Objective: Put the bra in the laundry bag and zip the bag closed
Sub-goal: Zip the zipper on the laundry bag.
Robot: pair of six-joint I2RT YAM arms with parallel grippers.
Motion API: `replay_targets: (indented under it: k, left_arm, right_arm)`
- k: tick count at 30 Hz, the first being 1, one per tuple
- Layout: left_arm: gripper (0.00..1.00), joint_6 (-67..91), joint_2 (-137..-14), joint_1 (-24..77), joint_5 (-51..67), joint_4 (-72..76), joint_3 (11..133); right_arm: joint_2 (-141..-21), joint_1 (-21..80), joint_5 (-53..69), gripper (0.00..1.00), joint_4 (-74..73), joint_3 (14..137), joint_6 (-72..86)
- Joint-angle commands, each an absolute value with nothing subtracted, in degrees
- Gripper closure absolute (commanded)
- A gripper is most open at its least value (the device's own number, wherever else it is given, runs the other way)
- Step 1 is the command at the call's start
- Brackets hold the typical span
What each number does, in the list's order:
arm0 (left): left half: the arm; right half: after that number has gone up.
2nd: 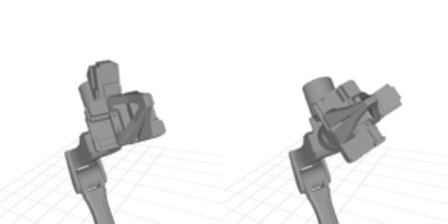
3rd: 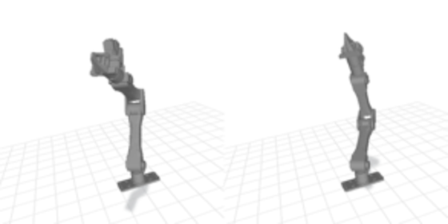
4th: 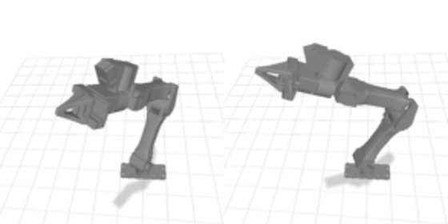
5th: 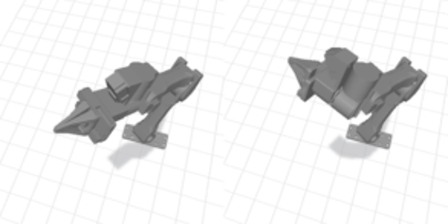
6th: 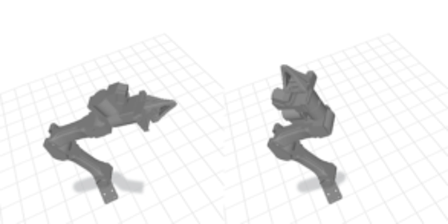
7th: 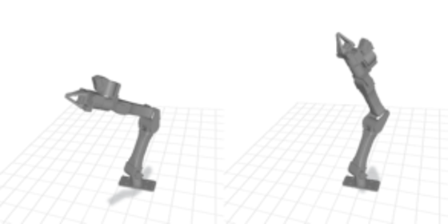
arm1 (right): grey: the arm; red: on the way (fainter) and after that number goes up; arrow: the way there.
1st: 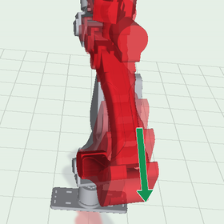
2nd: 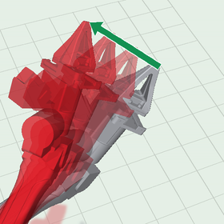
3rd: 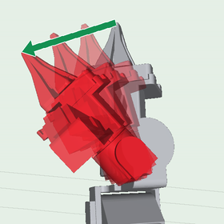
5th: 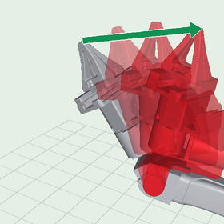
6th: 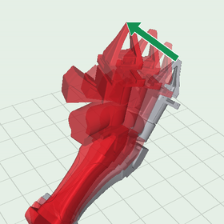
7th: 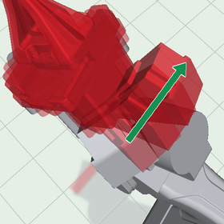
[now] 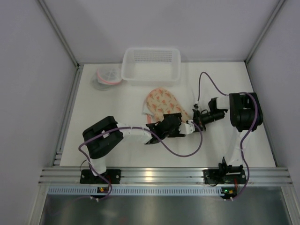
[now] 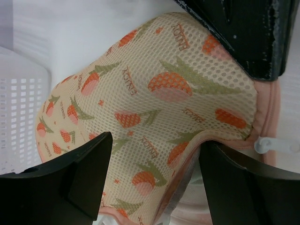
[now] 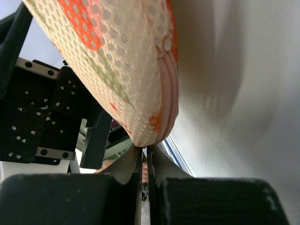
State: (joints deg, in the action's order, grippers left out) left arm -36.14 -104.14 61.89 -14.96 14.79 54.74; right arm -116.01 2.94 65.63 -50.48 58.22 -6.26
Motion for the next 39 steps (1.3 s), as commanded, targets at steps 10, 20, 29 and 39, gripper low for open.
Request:
replay_targets:
  k: [10, 20, 29, 39]
  left_arm:
    - [0.21, -34.37, -98.01, 61.61, -11.78, 12.0, 53.87]
    - [0.25, -30.85, -92.72, 61.35, -8.69, -1.75, 54.93]
    - [0.5, -31.55, -89.56, 60.12, -7.13, -6.85, 55.46]
    - [0.41, -32.61, -91.22, 60.03, -2.29, -4.14, 55.28]
  right_arm:
    - [-116.46, 4.75, 67.5, 1.0, -52.74, 60.56, -8.0]
    - [-116.45, 4.66, 67.5, 1.0, -51.94, 60.38, -7.38]
    - [-116.72, 4.66, 67.32, 1.0, -51.86, 60.47, -7.21]
    - [-116.28, 4.66, 67.59, 1.0, -51.15, 59.85, -6.59]
